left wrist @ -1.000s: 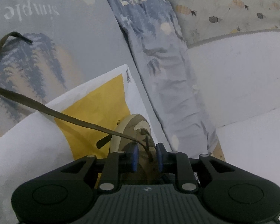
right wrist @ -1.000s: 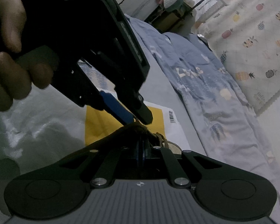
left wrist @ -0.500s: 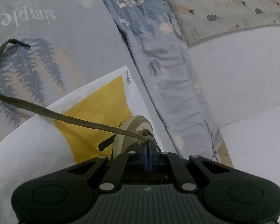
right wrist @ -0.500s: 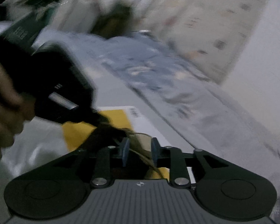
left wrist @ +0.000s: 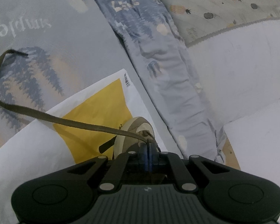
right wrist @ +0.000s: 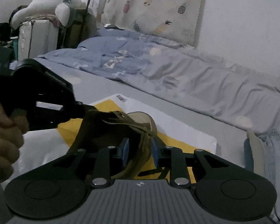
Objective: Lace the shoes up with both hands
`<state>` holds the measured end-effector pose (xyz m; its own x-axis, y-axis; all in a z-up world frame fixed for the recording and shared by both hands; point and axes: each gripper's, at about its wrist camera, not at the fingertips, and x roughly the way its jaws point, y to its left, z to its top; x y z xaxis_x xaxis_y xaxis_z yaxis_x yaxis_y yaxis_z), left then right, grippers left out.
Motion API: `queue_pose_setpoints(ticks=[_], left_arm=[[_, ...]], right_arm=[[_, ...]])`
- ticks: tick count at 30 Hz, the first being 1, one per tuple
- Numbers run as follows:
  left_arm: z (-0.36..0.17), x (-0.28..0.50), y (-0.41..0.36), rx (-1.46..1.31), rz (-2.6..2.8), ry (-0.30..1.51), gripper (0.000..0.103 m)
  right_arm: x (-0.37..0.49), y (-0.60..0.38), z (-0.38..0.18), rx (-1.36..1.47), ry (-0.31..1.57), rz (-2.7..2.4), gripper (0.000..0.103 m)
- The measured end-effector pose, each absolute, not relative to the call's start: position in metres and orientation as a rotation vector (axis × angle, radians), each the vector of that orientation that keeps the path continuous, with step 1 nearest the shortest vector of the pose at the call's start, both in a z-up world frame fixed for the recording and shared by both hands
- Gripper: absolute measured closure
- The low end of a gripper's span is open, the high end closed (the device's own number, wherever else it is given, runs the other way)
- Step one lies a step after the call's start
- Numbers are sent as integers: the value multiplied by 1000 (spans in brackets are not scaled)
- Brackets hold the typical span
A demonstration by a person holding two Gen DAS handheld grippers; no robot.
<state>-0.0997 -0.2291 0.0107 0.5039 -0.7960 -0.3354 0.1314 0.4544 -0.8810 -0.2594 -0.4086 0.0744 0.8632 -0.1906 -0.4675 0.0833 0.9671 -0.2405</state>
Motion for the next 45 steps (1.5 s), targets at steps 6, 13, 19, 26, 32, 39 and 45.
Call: queue_pose_setpoints(ticks=[6,13,19,26,32,39,45], left_arm=[[14,-100,-229,-894,-673,839,103],[19,-104,-225,-862,-671,813,103],[30,-104,-205,-884,-625,758,103],[43,-101,-163,-909,-530,652,103],[50,-104,-135,-922,-477,600,103],[49,-114,-127,-933,-457,627,103],[27,-120,-127,-952,-353,784,103]], right_arm=[[-244,-410,71,-216,499,-156,90],[-242,-412,65,-192,495,-164,96],[-240,-414,65,-185,493,-175,96],[-238,-415,65,-171,493,-182,96],[-235,-416,65,-165,493,-186,96],[-232,-416,63,-172,493,-192,96],[-232,-417,60,-177,486,-196,96]])
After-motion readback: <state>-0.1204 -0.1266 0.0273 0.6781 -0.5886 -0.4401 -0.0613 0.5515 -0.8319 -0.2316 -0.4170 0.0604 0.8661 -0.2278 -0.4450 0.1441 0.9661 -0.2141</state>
